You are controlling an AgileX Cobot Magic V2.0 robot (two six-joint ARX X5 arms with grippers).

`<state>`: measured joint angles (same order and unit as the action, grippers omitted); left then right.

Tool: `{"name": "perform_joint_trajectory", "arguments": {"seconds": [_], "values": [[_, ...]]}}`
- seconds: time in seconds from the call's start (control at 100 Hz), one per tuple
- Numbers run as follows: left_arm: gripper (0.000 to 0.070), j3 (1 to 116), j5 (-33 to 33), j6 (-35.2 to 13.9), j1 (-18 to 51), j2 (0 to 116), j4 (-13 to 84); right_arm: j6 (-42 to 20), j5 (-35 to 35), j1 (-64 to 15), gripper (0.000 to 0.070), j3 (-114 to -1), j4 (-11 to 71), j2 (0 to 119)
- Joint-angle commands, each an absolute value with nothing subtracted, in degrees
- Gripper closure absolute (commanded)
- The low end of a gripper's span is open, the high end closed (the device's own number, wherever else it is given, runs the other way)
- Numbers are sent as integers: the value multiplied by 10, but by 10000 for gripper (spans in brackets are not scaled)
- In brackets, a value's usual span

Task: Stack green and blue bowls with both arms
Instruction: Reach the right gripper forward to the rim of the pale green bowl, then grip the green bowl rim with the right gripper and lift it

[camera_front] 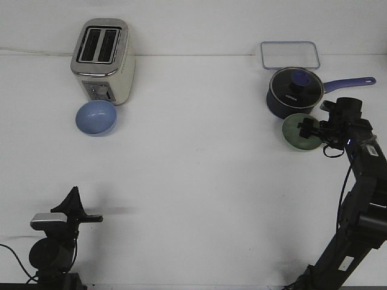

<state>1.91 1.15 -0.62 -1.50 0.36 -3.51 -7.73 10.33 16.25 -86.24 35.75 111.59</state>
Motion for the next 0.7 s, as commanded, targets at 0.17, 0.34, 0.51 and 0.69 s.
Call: {"name": "perform_joint_trajectory", "arguments": {"seconds": [0.17,0.34,0.51,0.69], "values": [[686,8,11,-7,-15,3,-44,-70,130,165,700,-884,362,1135],[686,8,11,-7,-15,3,-44,-62,136,166,700,-925,413,1112],[686,8,11,-7,-15,3,-44,-58,157,169,700,-953,474,1053],[686,8,11,-7,-15,3,-44,-44,176,168,700,-952,537,967]]}}
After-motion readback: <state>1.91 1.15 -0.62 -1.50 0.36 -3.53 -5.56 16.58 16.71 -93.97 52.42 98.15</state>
